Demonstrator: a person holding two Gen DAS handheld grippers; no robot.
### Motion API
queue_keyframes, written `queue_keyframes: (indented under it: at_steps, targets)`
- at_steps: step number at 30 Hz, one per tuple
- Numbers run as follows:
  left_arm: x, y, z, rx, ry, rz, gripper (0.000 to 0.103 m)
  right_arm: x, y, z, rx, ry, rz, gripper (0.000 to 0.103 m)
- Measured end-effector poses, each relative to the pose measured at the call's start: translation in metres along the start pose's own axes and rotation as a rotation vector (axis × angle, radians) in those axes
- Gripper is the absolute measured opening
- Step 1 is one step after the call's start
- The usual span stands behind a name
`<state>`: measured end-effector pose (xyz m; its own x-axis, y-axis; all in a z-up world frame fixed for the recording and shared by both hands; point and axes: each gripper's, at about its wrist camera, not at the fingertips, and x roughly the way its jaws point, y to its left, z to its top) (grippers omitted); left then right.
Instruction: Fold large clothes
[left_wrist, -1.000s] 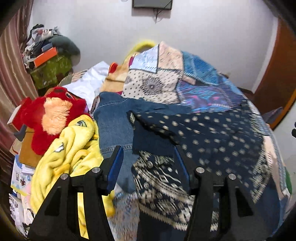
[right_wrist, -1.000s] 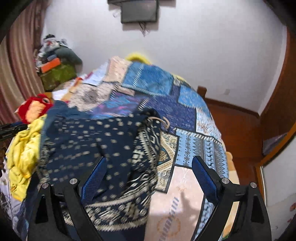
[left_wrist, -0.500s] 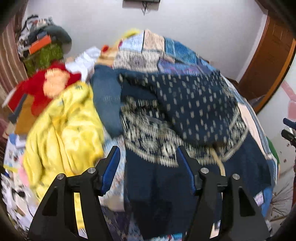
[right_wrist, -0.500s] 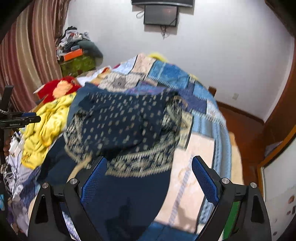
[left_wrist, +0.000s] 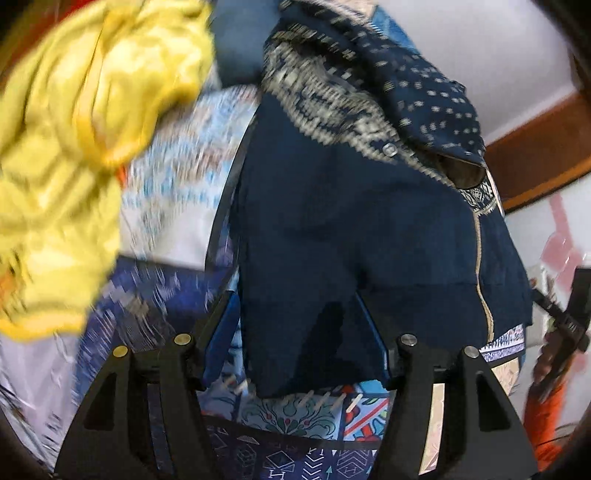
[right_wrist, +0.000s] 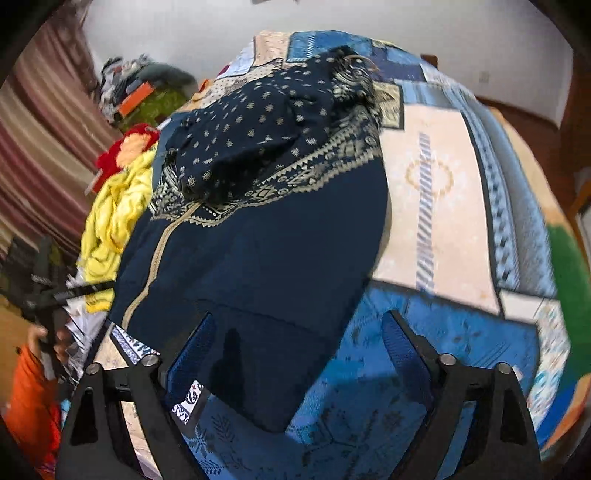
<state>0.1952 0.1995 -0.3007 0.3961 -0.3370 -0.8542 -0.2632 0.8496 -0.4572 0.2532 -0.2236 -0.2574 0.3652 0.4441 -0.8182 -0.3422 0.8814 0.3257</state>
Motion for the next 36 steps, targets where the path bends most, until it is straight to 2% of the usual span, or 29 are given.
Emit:
queue_keyframes:
  at_steps: [2,3,5,8,10,13,17,24,26,30,36]
  targets:
    - [0.008,0.005,-0.006,-0.031,0.018,-0.057,0.062,-0.001,-0.003,-0.001,0.013,-0.010,0.012,0.077]
    - [0.011,0.005,-0.008,-0.034,0.019,-0.069,0.062,0.000,-0.003,-0.001,0.011,-0.012,0.015,0.070]
    - [0.017,-0.003,-0.013,-0.001,0.001,-0.054,0.056,0.005,-0.001,0.001,-0.004,-0.003,0.014,0.061]
    - [0.020,-0.017,-0.011,0.058,-0.030,-0.043,0.033,0.013,0.004,0.003,-0.033,-0.005,0.003,0.053]
    - [0.019,-0.025,-0.005,0.081,-0.046,-0.027,0.012,0.016,0.011,0.004,-0.068,-0.004,0.007,0.031]
    - [0.015,-0.036,0.002,0.131,-0.064,0.027,0.010,0.019,0.019,0.011,-0.088,-0.005,0.029,0.015]
    - [-0.010,-0.053,0.013,0.188,-0.133,0.046,0.010,0.011,0.027,0.026,-0.106,-0.056,0.050,0.012]
    - [-0.069,-0.080,0.056,0.222,-0.289,-0.023,0.010,-0.020,0.045,0.074,-0.170,-0.187,0.075,0.007]
    - [-0.083,-0.090,0.079,0.222,-0.340,-0.051,0.010,-0.025,0.047,0.094,-0.172,-0.221,0.072,0.007]
    - [-0.095,-0.107,0.119,0.230,-0.412,-0.057,0.010,-0.029,0.045,0.140,-0.172,-0.300,0.041,0.007]
    - [-0.084,-0.119,0.201,0.198,-0.476,0.002,0.010,-0.006,0.034,0.226,-0.142,-0.332,0.005,0.007]
